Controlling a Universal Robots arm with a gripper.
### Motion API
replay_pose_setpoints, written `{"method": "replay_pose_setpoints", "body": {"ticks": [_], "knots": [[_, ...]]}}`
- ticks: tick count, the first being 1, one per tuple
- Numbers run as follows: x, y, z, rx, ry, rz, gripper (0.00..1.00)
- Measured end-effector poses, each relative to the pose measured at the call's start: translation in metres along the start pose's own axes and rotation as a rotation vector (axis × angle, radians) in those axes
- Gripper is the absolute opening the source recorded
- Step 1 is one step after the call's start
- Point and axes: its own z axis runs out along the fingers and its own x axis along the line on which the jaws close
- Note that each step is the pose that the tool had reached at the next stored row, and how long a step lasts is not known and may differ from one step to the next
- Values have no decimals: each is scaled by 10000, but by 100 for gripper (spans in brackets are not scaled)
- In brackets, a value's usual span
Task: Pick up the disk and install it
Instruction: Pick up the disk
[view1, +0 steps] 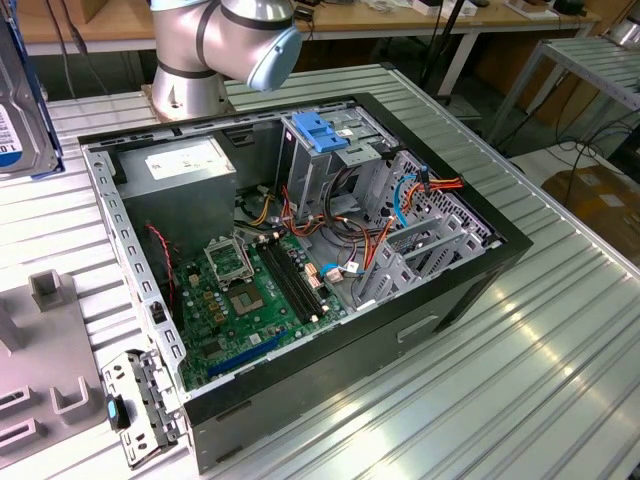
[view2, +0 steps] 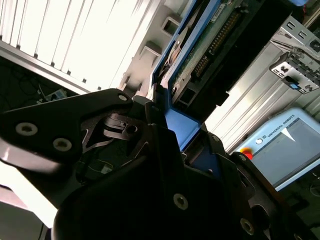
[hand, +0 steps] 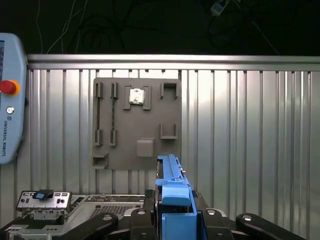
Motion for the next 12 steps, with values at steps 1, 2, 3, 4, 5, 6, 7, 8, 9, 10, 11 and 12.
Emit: {"method": "replay_pose_setpoints", "body": {"ticks": [1,2,3,4,5,6,7,8,9,10,11,12], "knots": [[1,-8,0,0,0,0,37],[1,-18,0,1,0,0,37],[2,-25,0,0,0,0,37],[3,-35,0,0,1,-1,37],[4,-43,0,0,0,0,37],[5,-55,0,0,0,0,37],[5,-63,0,0,0,0,37],[6,-78,0,0,0,0,37],[8,-87,0,0,0,0,37],[9,-95,0,1,0,0,37],[9,-103,0,0,0,0,37],[11,-110,0,0,0,-1,37]]}}
